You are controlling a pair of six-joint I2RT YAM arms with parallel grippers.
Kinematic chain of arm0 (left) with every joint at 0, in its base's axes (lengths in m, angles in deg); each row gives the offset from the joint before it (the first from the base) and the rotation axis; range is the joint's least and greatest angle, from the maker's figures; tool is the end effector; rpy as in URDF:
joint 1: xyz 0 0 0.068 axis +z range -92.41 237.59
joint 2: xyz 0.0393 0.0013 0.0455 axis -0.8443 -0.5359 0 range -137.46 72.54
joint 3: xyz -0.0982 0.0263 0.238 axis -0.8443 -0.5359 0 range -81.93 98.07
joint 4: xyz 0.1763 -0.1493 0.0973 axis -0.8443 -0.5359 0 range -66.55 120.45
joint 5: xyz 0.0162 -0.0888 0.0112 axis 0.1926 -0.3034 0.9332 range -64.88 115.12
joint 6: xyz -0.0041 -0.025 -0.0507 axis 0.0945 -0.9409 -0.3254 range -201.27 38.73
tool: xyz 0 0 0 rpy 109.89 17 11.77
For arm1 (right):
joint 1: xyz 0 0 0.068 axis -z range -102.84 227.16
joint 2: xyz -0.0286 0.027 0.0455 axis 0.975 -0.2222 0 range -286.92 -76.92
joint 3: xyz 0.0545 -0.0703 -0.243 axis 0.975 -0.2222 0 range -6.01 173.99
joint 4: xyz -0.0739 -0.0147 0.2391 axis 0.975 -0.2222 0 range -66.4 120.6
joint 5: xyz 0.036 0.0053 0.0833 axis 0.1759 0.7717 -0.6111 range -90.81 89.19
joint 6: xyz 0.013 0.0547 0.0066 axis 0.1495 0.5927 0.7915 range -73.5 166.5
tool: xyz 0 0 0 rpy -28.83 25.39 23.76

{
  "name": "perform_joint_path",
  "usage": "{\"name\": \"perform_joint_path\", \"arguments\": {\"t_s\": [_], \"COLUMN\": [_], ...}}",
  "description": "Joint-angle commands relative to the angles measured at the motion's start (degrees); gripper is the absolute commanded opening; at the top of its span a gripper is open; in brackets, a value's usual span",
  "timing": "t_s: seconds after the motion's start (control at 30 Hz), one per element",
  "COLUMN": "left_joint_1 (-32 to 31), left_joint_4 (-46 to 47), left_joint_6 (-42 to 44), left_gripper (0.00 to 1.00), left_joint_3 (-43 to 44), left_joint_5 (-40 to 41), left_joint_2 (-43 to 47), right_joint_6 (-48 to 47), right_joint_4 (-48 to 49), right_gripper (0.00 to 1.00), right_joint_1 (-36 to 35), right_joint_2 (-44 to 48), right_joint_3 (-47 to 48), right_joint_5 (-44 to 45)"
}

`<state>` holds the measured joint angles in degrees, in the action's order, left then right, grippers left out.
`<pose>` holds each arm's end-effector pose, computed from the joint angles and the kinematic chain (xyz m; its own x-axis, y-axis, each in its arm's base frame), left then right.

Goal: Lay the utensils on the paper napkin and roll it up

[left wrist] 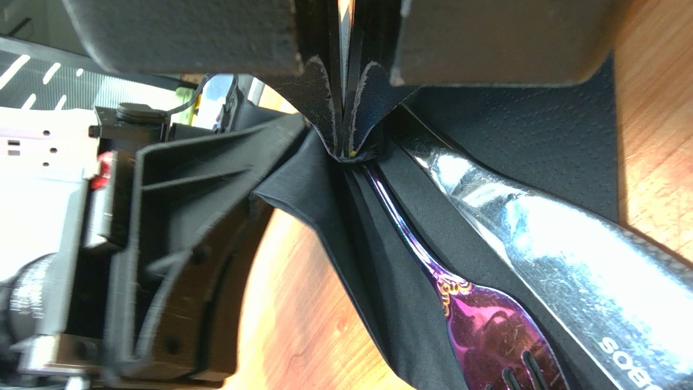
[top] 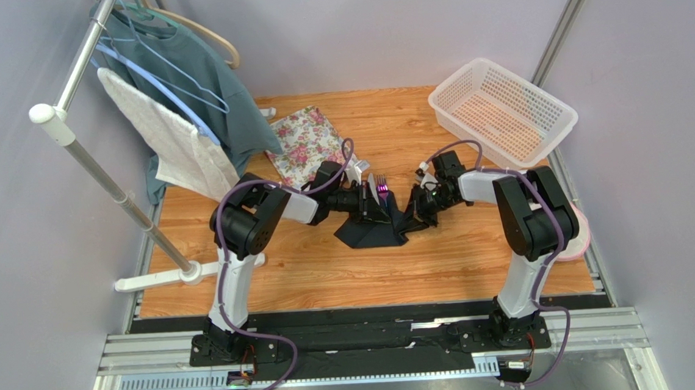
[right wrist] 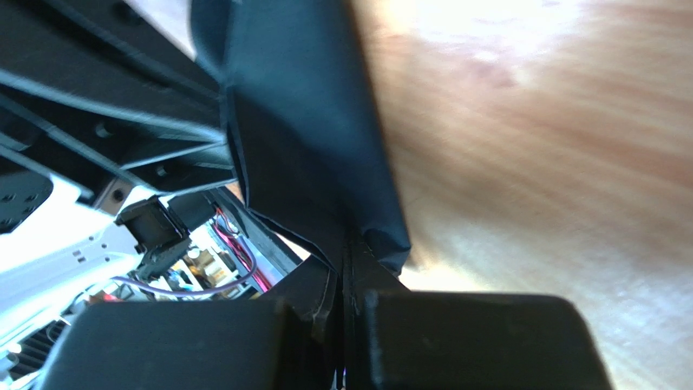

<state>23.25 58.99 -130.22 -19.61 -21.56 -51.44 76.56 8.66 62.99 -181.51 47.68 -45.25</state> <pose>0.3204 -0.2539 0.0881 -0.9676 0.0344 -0.2503 0.2444 0.3788 -0.8926 0.2906 0.1020 0.1139 -0.9897 0.1189 0.0798 0.1394 0.6725 0.7268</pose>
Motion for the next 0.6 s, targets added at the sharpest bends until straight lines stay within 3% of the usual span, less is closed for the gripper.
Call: {"name": "perform_joint_path", "arguments": {"t_s": [0.0, 0.27, 0.57], "left_joint_1": [0.69, 1.12, 1.92], "left_joint_4": [1.44, -4.01, -11.91], "left_joint_6": [-0.36, 2.63, 8.68], "left_gripper": [0.06, 0.1, 0.09], "left_joint_3": [0.69, -3.78, -7.66], "left_joint_5": [-1.31, -2.89, -2.19], "left_joint_2": [4.18, 11.04, 11.49], "right_joint_6": [1.4, 1.31, 1.84], "right_joint_4": [1.63, 1.37, 0.49], "right_gripper": [0.0, 0.0, 0.0], "right_joint_1": [-0.06, -0.15, -0.85], "right_joint_2": [-1.31, -1.14, 1.59], "right_joint_3": [1.94, 2.29, 2.56], "right_joint_5": [2.25, 2.87, 2.96]}}
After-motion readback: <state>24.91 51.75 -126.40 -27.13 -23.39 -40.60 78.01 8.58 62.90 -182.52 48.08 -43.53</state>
